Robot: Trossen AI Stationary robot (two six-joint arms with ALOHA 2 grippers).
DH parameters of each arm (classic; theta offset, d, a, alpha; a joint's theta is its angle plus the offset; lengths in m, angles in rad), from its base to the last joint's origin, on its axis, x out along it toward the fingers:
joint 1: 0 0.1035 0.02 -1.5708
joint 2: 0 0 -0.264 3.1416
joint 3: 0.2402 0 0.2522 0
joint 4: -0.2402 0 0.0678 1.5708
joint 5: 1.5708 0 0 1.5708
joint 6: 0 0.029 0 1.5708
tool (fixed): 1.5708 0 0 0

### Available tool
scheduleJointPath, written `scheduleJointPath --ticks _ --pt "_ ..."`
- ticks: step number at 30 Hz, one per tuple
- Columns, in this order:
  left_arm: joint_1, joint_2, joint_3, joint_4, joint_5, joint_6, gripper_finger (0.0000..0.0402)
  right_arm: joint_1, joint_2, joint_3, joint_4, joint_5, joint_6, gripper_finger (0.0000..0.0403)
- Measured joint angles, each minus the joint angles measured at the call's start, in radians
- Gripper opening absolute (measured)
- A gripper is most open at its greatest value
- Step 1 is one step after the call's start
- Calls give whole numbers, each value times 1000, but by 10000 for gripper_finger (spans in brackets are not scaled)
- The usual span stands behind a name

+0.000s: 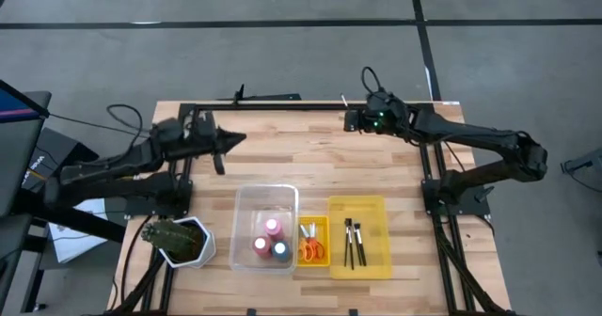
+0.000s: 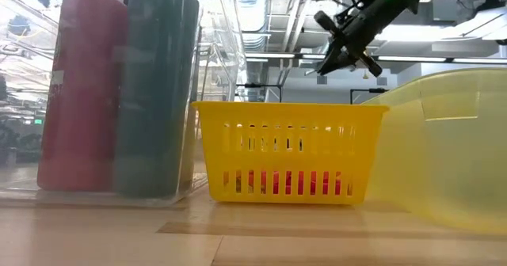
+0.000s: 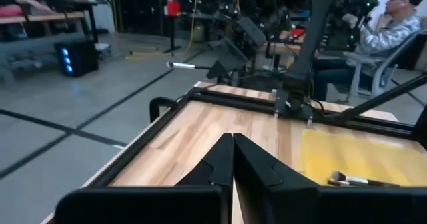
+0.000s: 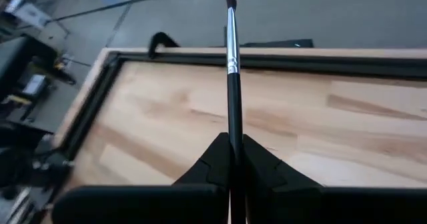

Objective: Pick & Place Paint Supplies
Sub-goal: Put the black paint brush into the right yellow bin

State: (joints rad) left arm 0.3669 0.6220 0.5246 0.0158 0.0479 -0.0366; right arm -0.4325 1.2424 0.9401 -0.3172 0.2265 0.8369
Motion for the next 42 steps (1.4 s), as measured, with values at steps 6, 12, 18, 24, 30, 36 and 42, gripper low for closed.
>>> scheduleJointPath --ticks 6,12,18,24,30,36,42 --pt "-201 -125 -84 2 -178 -52 0 34 -32 0 -30 -28 -48 8" --pt "-365 -225 -160 0 -302 -46 0 61 -83 0 -61 -31 -88 8" --pt "-421 -341 -254 2 -338 -51 0 98 -140 0 -111 -14 -60 8" --pt "-423 -495 -364 1 -354 -49 0 166 -171 0 -190 66 38 8" --pt "-423 -622 -460 8 -353 -39 0 252 -149 0 -246 119 194 8" --pt "-422 -603 -505 17 -345 -47 0 363 -108 0 -299 184 411 8" --pt "-402 -588 -505 16 -357 -23 0 544 -89 1 -387 303 684 8"
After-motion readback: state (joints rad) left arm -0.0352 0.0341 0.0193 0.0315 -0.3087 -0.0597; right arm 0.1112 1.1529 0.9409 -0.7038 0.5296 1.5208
